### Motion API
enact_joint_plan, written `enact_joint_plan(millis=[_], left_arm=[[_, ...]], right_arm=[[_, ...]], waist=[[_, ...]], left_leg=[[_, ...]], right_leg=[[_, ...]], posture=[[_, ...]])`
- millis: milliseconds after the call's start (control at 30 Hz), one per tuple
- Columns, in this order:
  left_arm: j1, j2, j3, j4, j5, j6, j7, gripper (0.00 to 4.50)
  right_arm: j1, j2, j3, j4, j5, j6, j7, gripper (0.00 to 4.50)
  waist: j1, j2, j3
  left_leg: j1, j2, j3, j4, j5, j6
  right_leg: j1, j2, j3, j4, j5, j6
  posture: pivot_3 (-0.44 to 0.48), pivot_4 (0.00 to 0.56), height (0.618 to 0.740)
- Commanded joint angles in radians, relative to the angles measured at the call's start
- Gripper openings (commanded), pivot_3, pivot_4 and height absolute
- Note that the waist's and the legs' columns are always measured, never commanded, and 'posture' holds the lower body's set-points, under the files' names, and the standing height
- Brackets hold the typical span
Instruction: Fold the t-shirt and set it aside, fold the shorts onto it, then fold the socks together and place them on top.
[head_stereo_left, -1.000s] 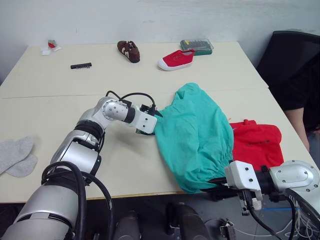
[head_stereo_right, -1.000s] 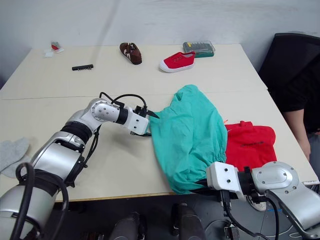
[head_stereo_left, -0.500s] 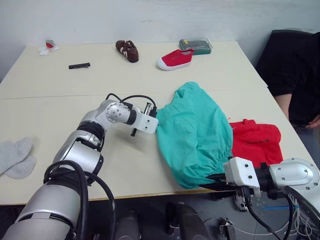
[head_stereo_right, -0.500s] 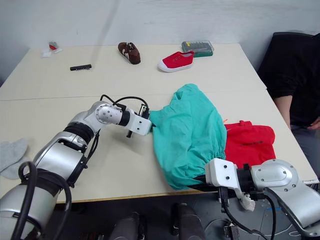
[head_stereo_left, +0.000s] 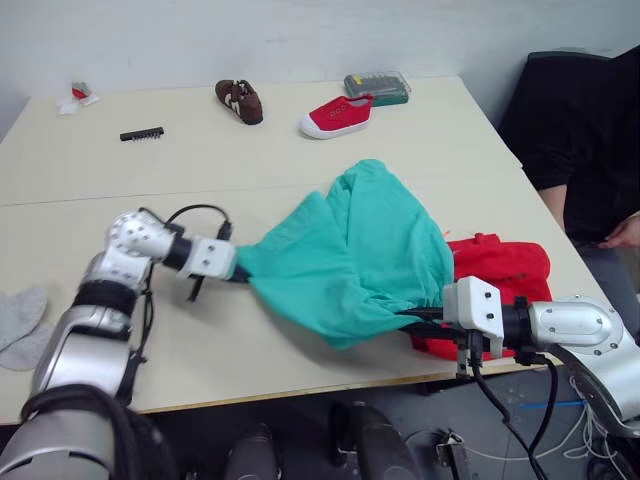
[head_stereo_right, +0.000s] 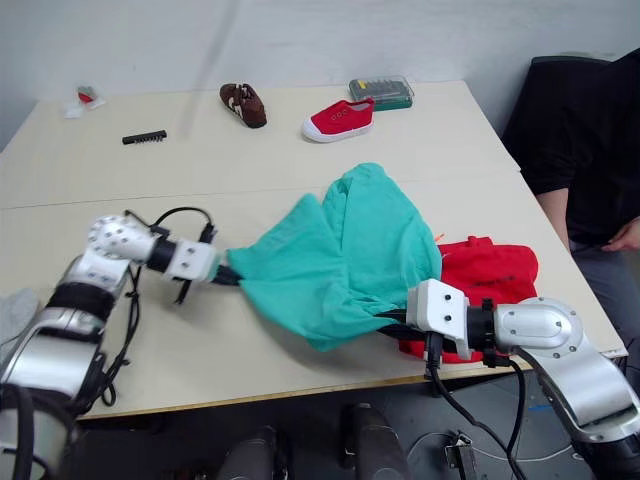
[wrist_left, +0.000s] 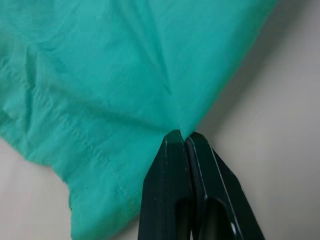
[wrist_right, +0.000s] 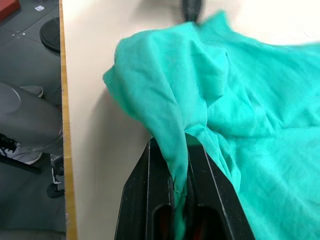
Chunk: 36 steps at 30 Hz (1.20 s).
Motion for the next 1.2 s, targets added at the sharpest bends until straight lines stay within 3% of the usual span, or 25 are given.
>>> enact_joint_plan(millis=[33,100,133,300,500,633,733,867,1000,1200], left_arm=[[0.208,0.142,0.094,-0.336,-0.142,0.256,-0.032,0.03],[0.305,0.204,0.122,-0.470,-0.181,0.367,-0.027,0.03],[0.361,0.240,0.144,-0.529,-0.205,0.419,-0.030,0.03],[0.516,0.326,0.229,-0.685,-0.283,0.571,-0.008,0.03],[0.536,0.327,0.268,-0.721,-0.302,0.618,0.001,0.03],[0.451,0.278,0.243,-0.620,-0.232,0.516,0.055,0.03],[0.411,0.266,0.212,-0.569,-0.204,0.470,0.035,0.62],[0.383,0.246,0.181,-0.525,-0.178,0.397,0.023,1.85],[0.336,0.182,0.156,-0.460,-0.105,0.271,0.100,3.12],[0.262,0.111,0.112,-0.357,0.007,0.084,0.197,3.12]], right_arm=[[-0.044,0.038,0.016,0.009,0.025,-0.006,0.003,0.00],[-0.063,0.055,0.014,0.022,0.055,0.018,0.007,0.00],[-0.072,0.058,0.016,0.030,0.061,0.019,0.017,0.00],[-0.097,0.070,0.035,0.057,0.046,-0.005,0.048,0.00],[-0.106,0.098,0.034,0.052,0.063,0.033,0.025,0.00],[-0.071,0.085,0.010,0.031,0.060,0.033,0.020,0.00],[-0.048,0.075,-0.006,0.028,0.051,0.027,0.013,0.00],[-0.026,0.069,-0.026,0.016,0.060,0.034,0.001,0.00],[0.002,0.067,-0.029,0.002,0.057,0.029,-0.008,0.00],[0.023,0.070,-0.040,-0.017,0.066,0.042,-0.021,0.00]], waist=[[-0.007,0.005,0.003],[-0.001,0.012,0.007],[0.028,0.017,0.011],[0.098,0.026,0.015],[0.102,0.027,0.016],[0.100,0.027,0.016],[0.099,0.027,0.016],[0.095,0.027,0.016],[0.098,0.027,0.016],[0.099,0.026,0.016]], left_leg=[[-0.001,-0.009,-0.017,-0.006,0.007,0.002],[-0.008,-0.023,-0.052,-0.008,0.017,0.004],[-0.010,-0.025,-0.059,-0.007,0.021,0.002],[-0.009,-0.024,-0.051,-0.001,0.019,0.007],[-0.010,-0.022,-0.046,-0.002,0.014,0.011],[-0.010,-0.022,-0.041,-0.003,0.013,0.011],[-0.010,-0.022,-0.038,-0.003,0.012,0.013],[-0.009,-0.022,-0.034,-0.002,0.010,0.015],[-0.009,-0.022,-0.033,-0.002,0.010,0.015],[-0.009,-0.022,-0.032,-0.002,0.010,0.015]], right_leg=[[0.007,-0.010,-0.016,-0.003,-0.001,0.001],[0.015,-0.023,-0.045,-0.009,-0.003,0.003],[0.014,-0.028,-0.051,-0.011,-0.003,0.004],[0.016,-0.028,-0.045,-0.019,-0.002,0.003],[0.016,-0.026,-0.043,-0.025,0.000,0.005],[0.014,-0.026,-0.042,-0.024,0.001,0.005],[0.014,-0.026,-0.040,-0.025,0.002,0.007],[0.013,-0.026,-0.035,-0.026,0.003,0.010],[0.012,-0.026,-0.034,-0.025,0.004,0.010],[0.012,-0.026,-0.033,-0.025,0.005,0.010]], posture=[[0.000,0.150,0.740],[0.000,0.150,0.740],[0.000,0.150,0.740],[0.000,0.150,0.740],[0.000,0.150,0.740],[0.000,0.150,0.740],[0.000,0.150,0.740],[0.000,0.150,0.740],[0.000,0.150,0.740],[0.000,0.150,0.740]])
